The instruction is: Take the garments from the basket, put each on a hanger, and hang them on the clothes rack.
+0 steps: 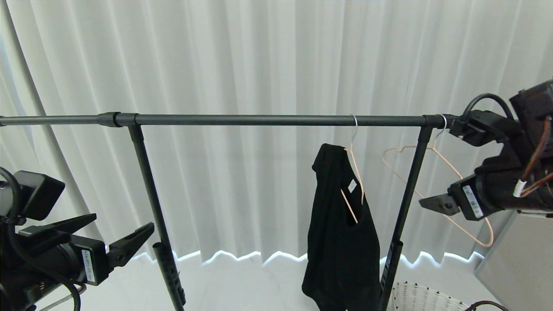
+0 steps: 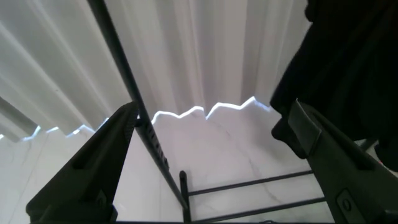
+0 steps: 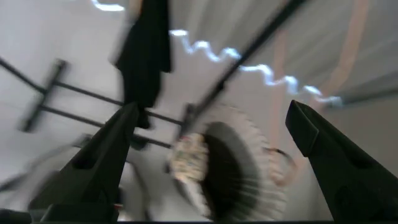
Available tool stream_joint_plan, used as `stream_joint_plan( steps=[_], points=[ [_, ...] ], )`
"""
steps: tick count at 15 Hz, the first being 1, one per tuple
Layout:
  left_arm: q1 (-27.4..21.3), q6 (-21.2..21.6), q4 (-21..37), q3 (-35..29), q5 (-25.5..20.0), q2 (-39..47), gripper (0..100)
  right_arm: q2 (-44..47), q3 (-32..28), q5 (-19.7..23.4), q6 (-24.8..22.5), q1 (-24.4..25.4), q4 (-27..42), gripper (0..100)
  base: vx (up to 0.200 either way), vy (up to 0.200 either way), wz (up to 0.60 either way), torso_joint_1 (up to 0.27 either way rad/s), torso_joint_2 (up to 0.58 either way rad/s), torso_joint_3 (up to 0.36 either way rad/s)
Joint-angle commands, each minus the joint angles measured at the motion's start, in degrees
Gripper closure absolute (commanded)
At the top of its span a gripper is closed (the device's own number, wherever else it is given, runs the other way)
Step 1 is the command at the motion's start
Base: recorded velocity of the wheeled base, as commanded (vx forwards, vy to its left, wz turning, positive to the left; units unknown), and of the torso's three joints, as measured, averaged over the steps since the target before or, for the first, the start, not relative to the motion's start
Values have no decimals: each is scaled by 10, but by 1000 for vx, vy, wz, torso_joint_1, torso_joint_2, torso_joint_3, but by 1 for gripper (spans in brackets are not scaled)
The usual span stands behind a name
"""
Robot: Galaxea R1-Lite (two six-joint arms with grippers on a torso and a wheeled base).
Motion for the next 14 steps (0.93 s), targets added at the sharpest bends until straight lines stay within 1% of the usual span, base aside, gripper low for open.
stream_joint_plan(
  steps=[1,3,5,9,12,13,14],
  points=[
    [15,0,0,0,0,3,0,-59,33,-14,-20,-10,-5,0,0,0,0,0,0,0],
    [29,1,0,3,0,3,0,-64,38,-15,-21,-13,-10,0,0,0,0,0,0,0],
    [33,1,0,4,0,3,0,-61,39,-22,-21,-18,-11,0,0,0,0,0,0,0],
    [35,3,0,11,1,-1,0,-62,49,-26,-21,-19,-13,0,-200,0,0,12,2,-1],
    [35,3,-1,12,1,-1,0,-65,63,-26,-21,-19,-31,0,-200,0,0,-5,1,6],
    [36,3,0,11,1,-1,0,-67,75,-33,-22,-19,-54,0,-200,0,0,2,-2,7],
    [36,3,0,11,1,-1,0,-67,80,-34,-22,-19,-61,0,-200,0,0,2,2,2]
  ],
)
